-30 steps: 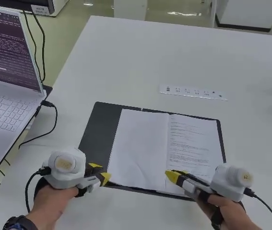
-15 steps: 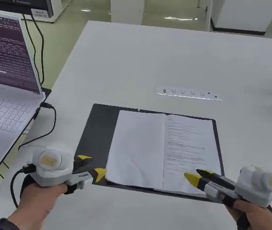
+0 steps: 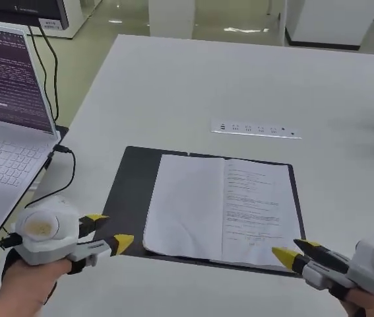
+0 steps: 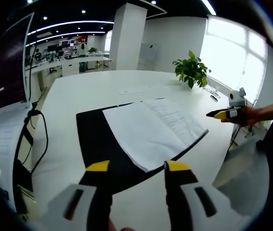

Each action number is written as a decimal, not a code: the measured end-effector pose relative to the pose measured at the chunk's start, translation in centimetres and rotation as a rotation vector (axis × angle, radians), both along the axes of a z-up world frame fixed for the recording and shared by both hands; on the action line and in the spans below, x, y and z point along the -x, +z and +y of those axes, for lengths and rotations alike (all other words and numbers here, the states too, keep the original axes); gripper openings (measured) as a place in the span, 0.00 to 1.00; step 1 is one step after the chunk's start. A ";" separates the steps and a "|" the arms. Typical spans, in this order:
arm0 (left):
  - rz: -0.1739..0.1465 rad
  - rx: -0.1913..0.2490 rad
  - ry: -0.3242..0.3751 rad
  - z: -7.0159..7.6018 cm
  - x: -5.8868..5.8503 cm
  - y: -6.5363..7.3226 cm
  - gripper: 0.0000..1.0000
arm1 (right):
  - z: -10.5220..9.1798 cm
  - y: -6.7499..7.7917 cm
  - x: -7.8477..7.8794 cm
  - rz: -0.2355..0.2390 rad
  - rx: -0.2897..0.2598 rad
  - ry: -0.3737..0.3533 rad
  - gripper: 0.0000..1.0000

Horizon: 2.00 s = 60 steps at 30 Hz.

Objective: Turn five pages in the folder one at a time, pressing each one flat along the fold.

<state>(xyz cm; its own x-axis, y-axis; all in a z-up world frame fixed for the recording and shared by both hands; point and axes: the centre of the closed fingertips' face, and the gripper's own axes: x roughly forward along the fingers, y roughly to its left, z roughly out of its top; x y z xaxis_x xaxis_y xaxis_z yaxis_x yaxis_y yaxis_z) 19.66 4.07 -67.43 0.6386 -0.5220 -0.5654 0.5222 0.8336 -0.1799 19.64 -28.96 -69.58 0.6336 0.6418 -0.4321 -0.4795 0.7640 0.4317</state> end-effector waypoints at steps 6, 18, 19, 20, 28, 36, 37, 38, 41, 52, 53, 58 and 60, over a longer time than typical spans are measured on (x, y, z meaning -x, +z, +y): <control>-0.017 -0.003 0.012 0.8 1.1 1.0 0.48 | -0.8 0.0 0.9 0.002 0.013 -0.022 0.53; -0.016 0.020 0.017 0.2 2.5 1.2 0.62 | -0.8 0.8 2.2 -0.018 0.041 -0.039 0.64; -0.017 0.023 0.018 0.1 2.5 1.2 0.63 | -0.7 0.9 2.3 -0.021 0.044 -0.037 0.65; -0.017 0.025 0.018 0.1 2.5 1.2 0.63 | -0.7 1.0 2.4 -0.023 0.045 -0.035 0.65; -0.015 0.028 0.017 -0.1 2.6 1.1 0.65 | -1.0 1.2 2.6 -0.032 0.043 -0.050 0.66; -0.018 0.018 -0.013 -1.1 2.2 1.2 0.65 | -1.3 1.2 3.0 -0.027 0.035 -0.066 0.66; -0.018 0.015 -0.019 -1.2 2.2 1.2 0.65 | -1.3 1.2 3.1 -0.027 0.034 -0.070 0.66; -0.021 0.017 -0.027 -1.6 2.0 1.2 0.65 | -1.4 1.2 3.1 -0.027 0.030 -0.075 0.66; -0.021 0.018 -0.054 -2.7 1.7 1.2 0.65 | -1.8 1.3 3.2 -0.028 0.022 -0.091 0.66; -0.004 0.053 -0.196 -8.9 1.0 0.9 0.62 | -3.2 1.6 3.5 -0.034 0.023 -0.121 0.66; 0.002 0.055 -0.209 -9.5 0.9 0.8 0.62 | -3.3 1.6 3.5 -0.034 0.022 -0.124 0.66; 0.012 0.061 -0.251 -11.6 0.2 0.8 0.64 | -3.6 1.4 3.7 -0.025 0.017 -0.131 0.66; 0.013 0.069 -0.273 -12.6 -0.2 0.9 0.63 | -3.7 1.4 3.7 -0.024 0.017 -0.133 0.67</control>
